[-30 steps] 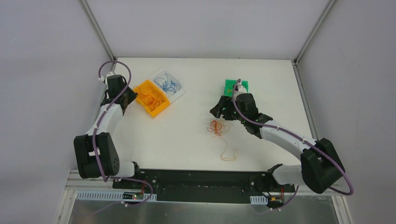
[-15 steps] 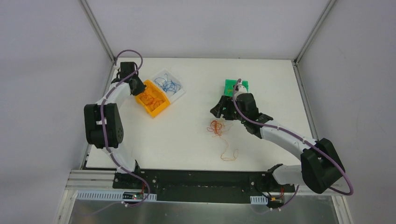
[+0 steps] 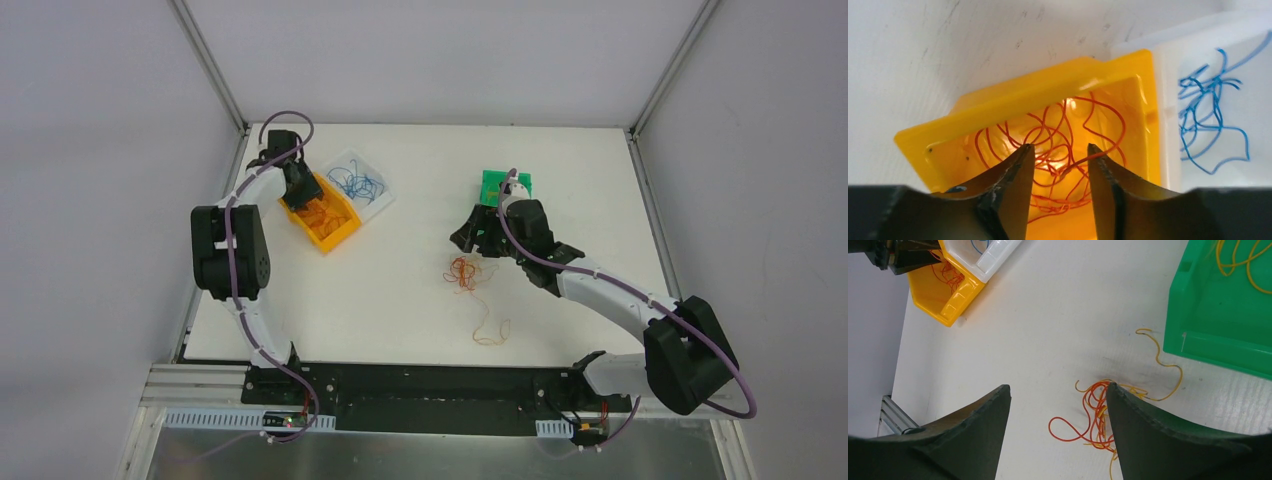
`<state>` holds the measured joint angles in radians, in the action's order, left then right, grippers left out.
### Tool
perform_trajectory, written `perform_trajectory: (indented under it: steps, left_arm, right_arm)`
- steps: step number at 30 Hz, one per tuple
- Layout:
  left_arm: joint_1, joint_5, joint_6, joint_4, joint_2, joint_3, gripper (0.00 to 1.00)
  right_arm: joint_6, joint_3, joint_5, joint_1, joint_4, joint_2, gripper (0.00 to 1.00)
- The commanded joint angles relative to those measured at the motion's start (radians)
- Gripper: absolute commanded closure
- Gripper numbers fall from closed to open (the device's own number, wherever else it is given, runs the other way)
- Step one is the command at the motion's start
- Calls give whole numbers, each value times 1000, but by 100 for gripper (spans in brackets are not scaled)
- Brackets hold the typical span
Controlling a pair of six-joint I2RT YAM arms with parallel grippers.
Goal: Untangle the cables
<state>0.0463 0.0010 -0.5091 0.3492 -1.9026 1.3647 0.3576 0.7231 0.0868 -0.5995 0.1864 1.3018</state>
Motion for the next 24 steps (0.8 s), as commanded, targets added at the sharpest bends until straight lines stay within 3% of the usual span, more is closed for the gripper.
perform_trajectory:
  steps: [1,5,16,20,24]
  left_arm:
    - [-17,14,7,33,161,-8,46]
    - [-42,45,-13,31,256,-60,3]
    - [-227,44,-68,62,572,-207,1]
    - [-391,31,-120,29,641,-275,1]
    - [-590,-23,-66,-74,629,-314,1]
  right_arm:
    - [-2,16,-20,4,27,-15,27]
    - [0,12,-39,4,27,-17,27]
    - [-5,-11,-142,4,27,-57,26]
    - [-4,-28,-222,4,27,-75,26]
    - [11,-47,-301,5,21,-96,26]
